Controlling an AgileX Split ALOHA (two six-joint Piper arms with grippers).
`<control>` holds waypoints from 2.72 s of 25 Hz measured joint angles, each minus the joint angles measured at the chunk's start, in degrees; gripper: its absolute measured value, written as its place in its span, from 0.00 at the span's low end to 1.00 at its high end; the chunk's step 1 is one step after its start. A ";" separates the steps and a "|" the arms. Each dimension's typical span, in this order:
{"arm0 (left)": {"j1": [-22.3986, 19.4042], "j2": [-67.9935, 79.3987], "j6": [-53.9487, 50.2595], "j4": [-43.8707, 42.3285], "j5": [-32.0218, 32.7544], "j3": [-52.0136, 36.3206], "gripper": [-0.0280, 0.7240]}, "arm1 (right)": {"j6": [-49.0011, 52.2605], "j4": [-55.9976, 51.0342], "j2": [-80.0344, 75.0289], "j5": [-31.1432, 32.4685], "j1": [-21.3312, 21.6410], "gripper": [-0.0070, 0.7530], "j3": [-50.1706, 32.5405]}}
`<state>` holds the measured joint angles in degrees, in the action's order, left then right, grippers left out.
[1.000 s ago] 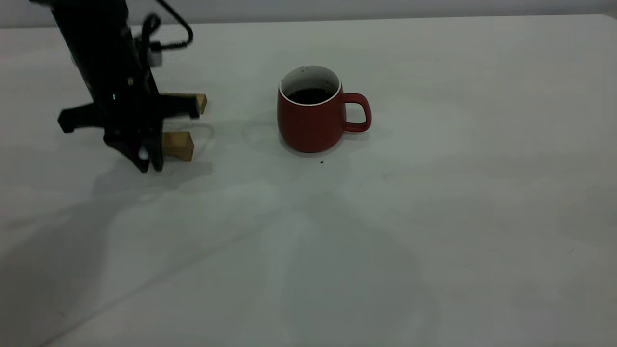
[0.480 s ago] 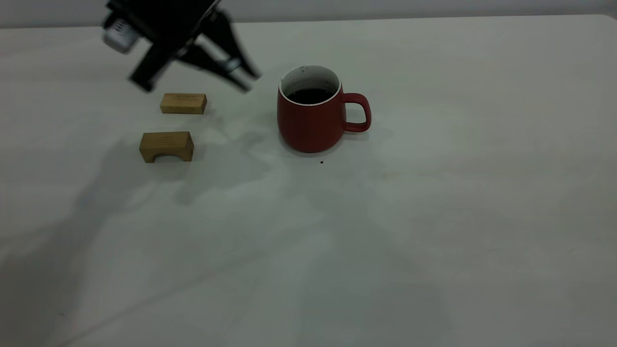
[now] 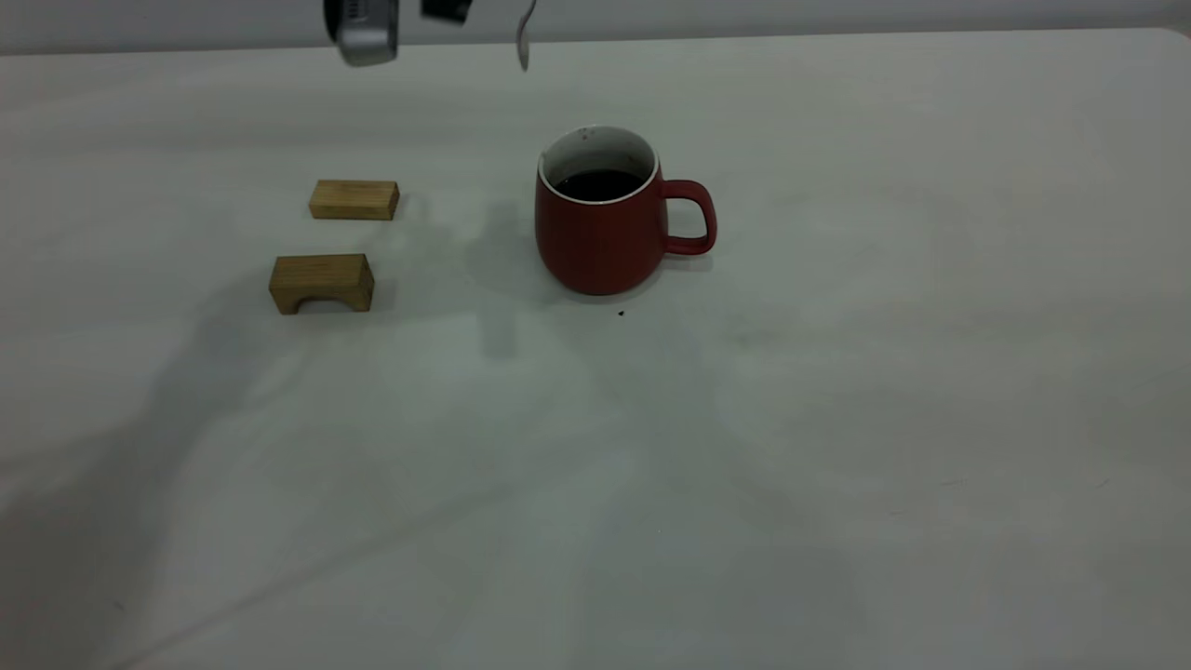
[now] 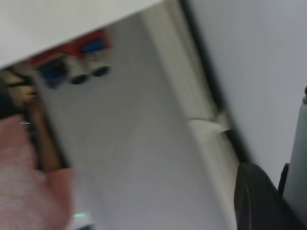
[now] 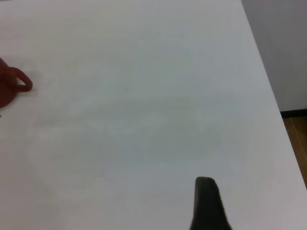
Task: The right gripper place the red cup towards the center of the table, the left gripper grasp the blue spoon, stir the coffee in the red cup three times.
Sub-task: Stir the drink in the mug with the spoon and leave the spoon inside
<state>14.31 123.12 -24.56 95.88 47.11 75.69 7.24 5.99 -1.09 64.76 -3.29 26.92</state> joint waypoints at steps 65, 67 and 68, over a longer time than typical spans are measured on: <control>3.73 20.87 -31.36 0.16 -11.55 17.27 0.22 | -0.01 -0.06 0.00 0.04 0.00 0.73 0.00; 4.83 20.93 -29.80 1.92 -11.96 17.27 0.22 | -0.01 -0.06 0.00 0.04 0.00 0.73 0.00; 5.16 20.93 -29.51 2.21 -11.96 17.27 0.22 | -0.01 -0.06 0.00 0.04 0.00 0.73 0.00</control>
<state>19.47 144.04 -54.07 98.09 35.15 92.96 7.23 5.93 -1.09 64.81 -3.29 26.92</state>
